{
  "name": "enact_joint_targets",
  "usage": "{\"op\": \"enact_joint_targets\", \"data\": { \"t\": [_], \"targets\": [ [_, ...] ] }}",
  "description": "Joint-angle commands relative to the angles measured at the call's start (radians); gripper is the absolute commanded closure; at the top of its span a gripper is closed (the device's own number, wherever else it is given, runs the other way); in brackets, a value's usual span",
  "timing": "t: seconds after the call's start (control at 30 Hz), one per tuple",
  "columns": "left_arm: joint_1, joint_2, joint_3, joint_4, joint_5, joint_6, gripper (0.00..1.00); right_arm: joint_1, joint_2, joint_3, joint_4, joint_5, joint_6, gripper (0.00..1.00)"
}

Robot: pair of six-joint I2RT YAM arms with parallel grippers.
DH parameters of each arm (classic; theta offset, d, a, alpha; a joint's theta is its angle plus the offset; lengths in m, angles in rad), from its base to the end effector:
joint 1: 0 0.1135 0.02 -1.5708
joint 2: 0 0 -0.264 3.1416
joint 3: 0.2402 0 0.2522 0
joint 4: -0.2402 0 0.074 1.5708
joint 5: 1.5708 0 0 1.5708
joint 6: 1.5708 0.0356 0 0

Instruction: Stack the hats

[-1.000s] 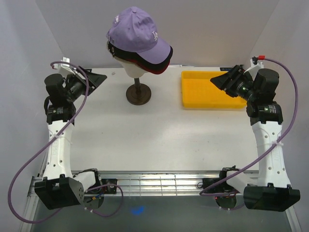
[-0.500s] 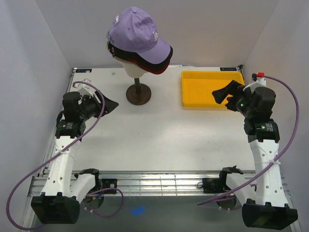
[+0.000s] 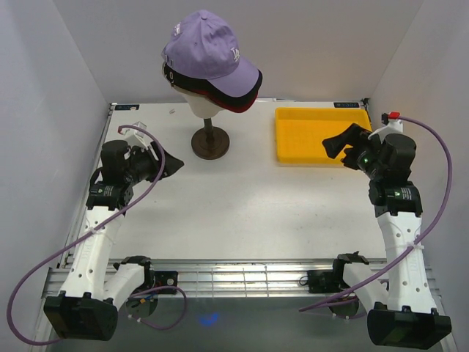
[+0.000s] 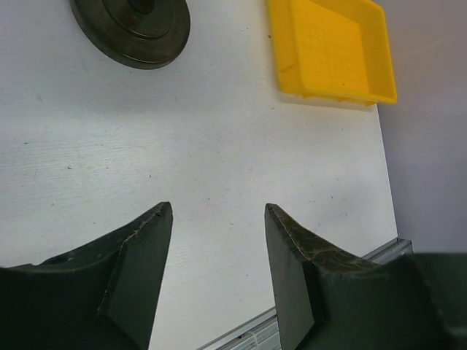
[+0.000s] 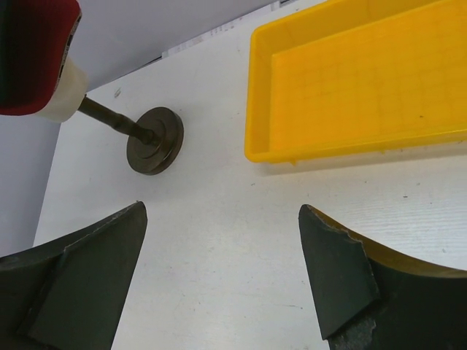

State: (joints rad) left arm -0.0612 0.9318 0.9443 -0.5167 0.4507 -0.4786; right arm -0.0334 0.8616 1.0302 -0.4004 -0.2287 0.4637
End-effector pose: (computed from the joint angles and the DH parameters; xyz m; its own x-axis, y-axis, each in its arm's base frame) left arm 0.1983 -0.0277 0.3372 -0.6287 -0.3768 -0.6803 0.1647 0.7904 -0.5900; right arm 0.1854 0.0019 0.3891 -0.2894 0.4455 -0.8472 -0.0654 0.8738 0.4819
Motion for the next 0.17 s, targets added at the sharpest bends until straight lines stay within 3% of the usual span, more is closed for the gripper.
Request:
{"op": "enact_joint_targets", "data": {
  "t": [0.0,0.13],
  "targets": [
    [-0.005,-0.008,0.022,-0.002,-0.006,0.015,0.36,0.001,0.010,0.030,-0.020,0.046,0.004,0.11],
    [-0.005,-0.014,0.014,0.000,-0.009,0.017,0.36,0.001,0.002,0.024,0.004,0.016,-0.014,0.11]
  ]
}}
